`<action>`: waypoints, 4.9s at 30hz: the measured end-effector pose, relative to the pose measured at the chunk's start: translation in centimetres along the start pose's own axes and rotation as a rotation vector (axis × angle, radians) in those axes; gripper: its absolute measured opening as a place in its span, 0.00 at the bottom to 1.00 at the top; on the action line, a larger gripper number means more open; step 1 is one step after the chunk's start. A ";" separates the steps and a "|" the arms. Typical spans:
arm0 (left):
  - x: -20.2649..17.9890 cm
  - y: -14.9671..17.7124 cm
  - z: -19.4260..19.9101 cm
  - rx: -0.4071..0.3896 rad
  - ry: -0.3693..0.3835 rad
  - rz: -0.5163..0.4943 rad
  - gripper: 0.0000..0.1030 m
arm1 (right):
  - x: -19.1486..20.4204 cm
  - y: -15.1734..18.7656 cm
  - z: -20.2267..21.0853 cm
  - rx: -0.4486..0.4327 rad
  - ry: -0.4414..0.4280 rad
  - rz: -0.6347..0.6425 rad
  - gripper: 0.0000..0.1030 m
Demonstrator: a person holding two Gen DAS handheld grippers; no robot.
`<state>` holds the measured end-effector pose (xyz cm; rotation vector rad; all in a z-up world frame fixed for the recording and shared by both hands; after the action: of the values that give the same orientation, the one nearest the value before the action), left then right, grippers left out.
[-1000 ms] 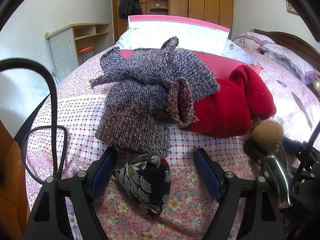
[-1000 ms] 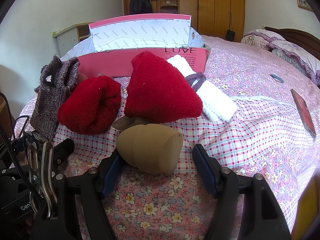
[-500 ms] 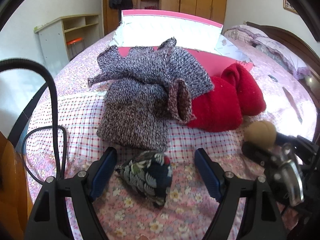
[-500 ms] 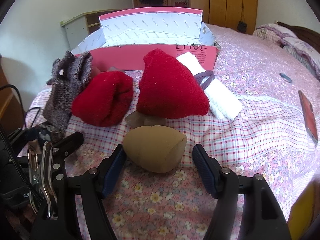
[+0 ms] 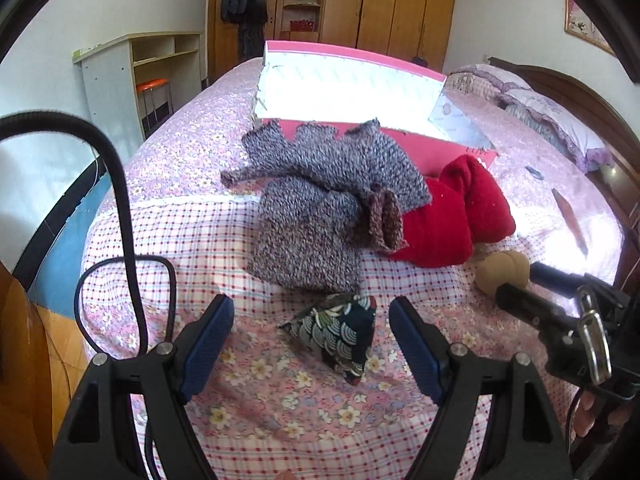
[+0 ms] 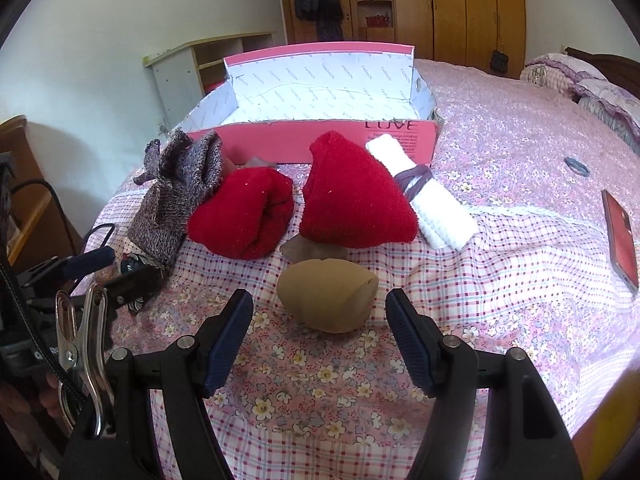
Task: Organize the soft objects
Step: 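Close the left gripper on the floral pouch while the right gripper grasps the beige sponge, then carry the floral pouch with the left gripper while the right carries the sponge into the box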
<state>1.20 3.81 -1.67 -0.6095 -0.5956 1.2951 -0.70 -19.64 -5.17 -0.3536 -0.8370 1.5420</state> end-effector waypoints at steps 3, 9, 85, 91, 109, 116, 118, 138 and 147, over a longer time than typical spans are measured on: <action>0.4 -0.1 0.5 -0.011 0.009 -0.011 0.81 | -0.1 0.4 0.3 0.008 -0.009 -0.002 0.69; 1.3 0.4 1.4 -0.004 0.050 0.001 0.81 | -0.4 0.7 0.8 -0.006 -0.011 0.003 0.69; -0.8 2.3 -0.8 0.049 0.060 -0.024 0.43 | -2.0 1.8 -2.2 0.008 0.045 -0.071 0.37; -0.8 2.5 0.2 0.046 0.072 -0.032 0.42 | -1.9 1.4 -1.1 -0.012 0.038 -0.065 0.36; -1.1 1.0 4.0 -0.007 0.106 -0.049 0.42 | -1.4 0.0 2.6 -0.071 0.018 -0.049 0.36; -1.0 -1.5 4.8 -0.028 0.126 -0.063 0.42 | -0.7 -1.8 2.9 -0.041 -0.039 -0.092 0.36; -0.8 -2.3 4.9 -0.037 0.125 -0.064 0.42 | -0.2 -2.5 3.4 -0.047 -0.058 -0.082 0.36; 0.5 -11.8 1.1 -0.058 0.074 -0.087 0.42 | 1.0 -9.1 1.2 -0.040 -0.075 -0.017 0.36; 0.9 -14.8 -1.4 -0.043 0.044 -0.080 0.42 | 1.4 -12.7 -0.3 -0.044 -0.088 0.029 0.36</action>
<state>12.50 2.10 7.84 -0.6419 -0.6072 1.1932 8.52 -18.81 3.66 -0.3331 -0.9396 1.5776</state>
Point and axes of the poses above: each gripper's, at about its wrist camera, not at the fingertips, and z roughly against the way its jaws point, x to its left, y to its underside, the point moved 6 cm from there along -z, roughly the way its jaws point, and after that the axes turned 12 degrees about -z, right-handed, at the moved point
